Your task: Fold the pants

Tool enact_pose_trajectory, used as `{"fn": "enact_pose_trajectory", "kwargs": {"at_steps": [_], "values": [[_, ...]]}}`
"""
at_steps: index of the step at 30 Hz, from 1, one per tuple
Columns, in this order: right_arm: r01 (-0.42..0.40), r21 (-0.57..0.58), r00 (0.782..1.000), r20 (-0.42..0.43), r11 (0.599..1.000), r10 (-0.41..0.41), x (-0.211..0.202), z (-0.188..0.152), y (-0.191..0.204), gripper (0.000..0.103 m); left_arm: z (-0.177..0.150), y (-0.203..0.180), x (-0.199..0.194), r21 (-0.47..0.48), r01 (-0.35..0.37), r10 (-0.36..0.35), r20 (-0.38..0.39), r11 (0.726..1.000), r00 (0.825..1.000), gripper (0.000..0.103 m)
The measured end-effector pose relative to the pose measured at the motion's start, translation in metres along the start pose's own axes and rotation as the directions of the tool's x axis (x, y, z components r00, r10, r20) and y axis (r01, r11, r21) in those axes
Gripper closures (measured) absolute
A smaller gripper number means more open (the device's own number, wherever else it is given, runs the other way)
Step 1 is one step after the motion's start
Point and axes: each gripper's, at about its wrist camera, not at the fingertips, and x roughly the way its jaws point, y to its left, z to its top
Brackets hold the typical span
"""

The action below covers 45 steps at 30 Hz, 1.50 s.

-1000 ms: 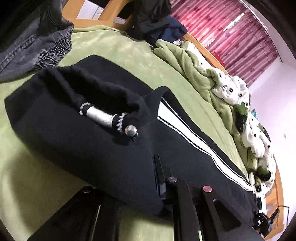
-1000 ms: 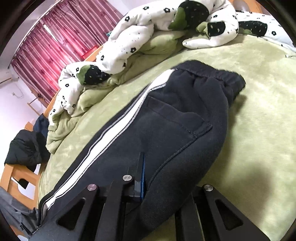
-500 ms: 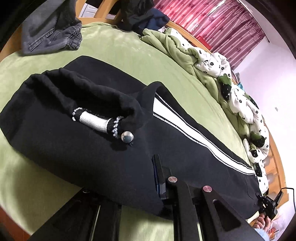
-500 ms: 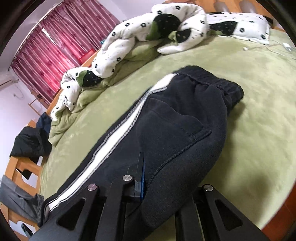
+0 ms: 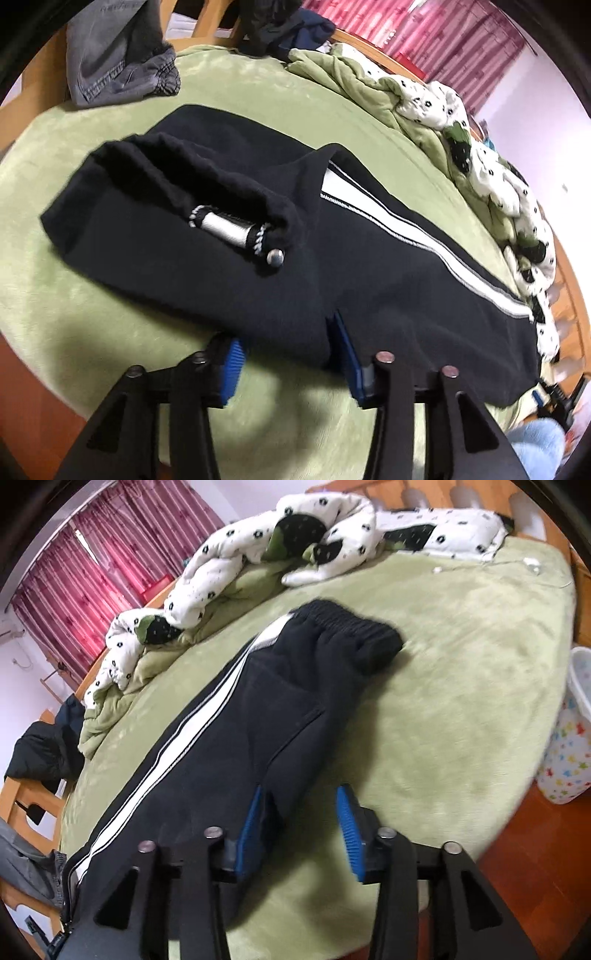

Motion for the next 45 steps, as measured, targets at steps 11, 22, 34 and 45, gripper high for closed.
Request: {"fn": "enact_pose_trajectory", "kwargs": {"at_steps": [11, 22, 34, 45], "values": [[0.012, 0.020, 1.000, 0.001, 1.000, -0.012, -0.002, 0.012, -0.014, 0.047, 0.013, -0.011, -0.026, 0.039, -0.012, 0.012, 0.000, 0.999, 1.000, 0.048], [0.014, -0.051, 1.000, 0.007, 0.999, -0.014, 0.008, 0.027, -0.017, 0.045, 0.011, -0.026, -0.054, 0.058, 0.020, -0.021, 0.030, 0.998, 0.999, 0.044], [0.002, -0.001, 1.000, -0.005, 1.000, -0.002, 0.019, 0.042, -0.032, 0.044, 0.014, -0.086, -0.024, 0.139, 0.073, -0.073, -0.010, 0.988, 0.997, 0.040], [0.035, -0.026, 0.999, -0.003, 0.999, -0.035, 0.020, 0.043, -0.031, 0.043, 0.012, -0.083, -0.008, 0.124, 0.074, -0.069, -0.048, 0.989, 0.996, 0.038]]}}
